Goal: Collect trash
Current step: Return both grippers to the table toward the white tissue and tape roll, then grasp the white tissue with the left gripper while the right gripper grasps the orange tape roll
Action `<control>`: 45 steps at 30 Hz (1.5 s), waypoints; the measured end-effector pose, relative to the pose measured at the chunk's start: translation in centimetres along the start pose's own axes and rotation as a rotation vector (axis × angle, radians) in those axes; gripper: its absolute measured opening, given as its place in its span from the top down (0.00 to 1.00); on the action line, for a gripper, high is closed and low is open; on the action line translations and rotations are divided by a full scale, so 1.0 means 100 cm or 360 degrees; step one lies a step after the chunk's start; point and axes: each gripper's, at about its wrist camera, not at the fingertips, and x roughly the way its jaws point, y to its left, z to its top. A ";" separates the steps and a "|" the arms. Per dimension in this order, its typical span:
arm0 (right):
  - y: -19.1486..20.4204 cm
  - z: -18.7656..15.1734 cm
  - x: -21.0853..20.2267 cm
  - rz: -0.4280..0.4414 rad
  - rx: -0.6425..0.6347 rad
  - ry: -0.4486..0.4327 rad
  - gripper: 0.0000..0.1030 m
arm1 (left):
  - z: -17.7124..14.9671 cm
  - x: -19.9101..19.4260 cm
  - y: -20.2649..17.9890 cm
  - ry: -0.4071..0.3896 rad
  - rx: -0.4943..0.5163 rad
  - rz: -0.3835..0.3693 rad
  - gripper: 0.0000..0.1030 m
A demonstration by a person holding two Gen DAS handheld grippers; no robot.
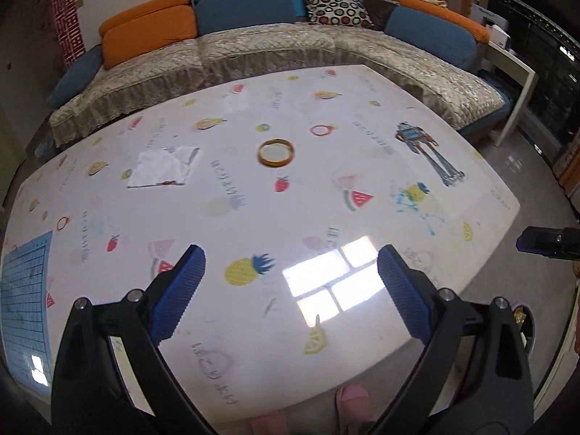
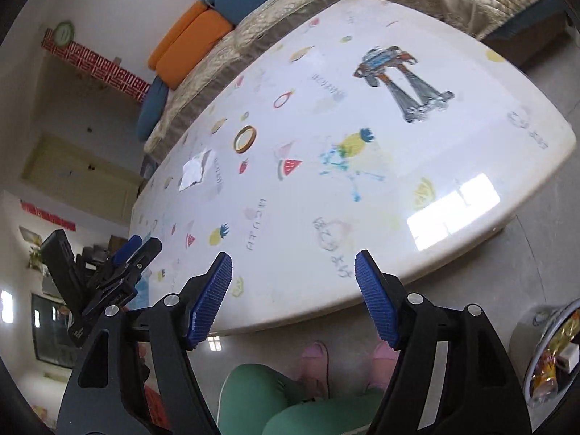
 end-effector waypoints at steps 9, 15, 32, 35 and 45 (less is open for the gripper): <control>0.068 0.064 0.096 -0.0021 -0.0148 0.0129 0.29 | 0.020 0.034 0.095 0.0013 -0.0158 0.0145 0.07; 0.087 0.107 0.170 -0.0092 -0.0185 0.0214 0.28 | 0.036 0.086 0.144 0.0069 -0.0248 0.0209 0.06; 0.104 0.179 0.279 -0.0252 -0.0270 0.0241 0.29 | 0.076 0.198 0.223 0.0183 -0.0318 0.0325 0.06; 0.105 0.184 0.289 -0.0293 -0.0293 0.0245 0.31 | 0.080 0.208 0.222 0.0193 -0.0321 0.0312 0.06; 0.128 0.181 0.306 -0.0591 -0.0625 0.0171 0.55 | 0.087 0.229 0.211 0.0193 -0.0315 0.0259 0.12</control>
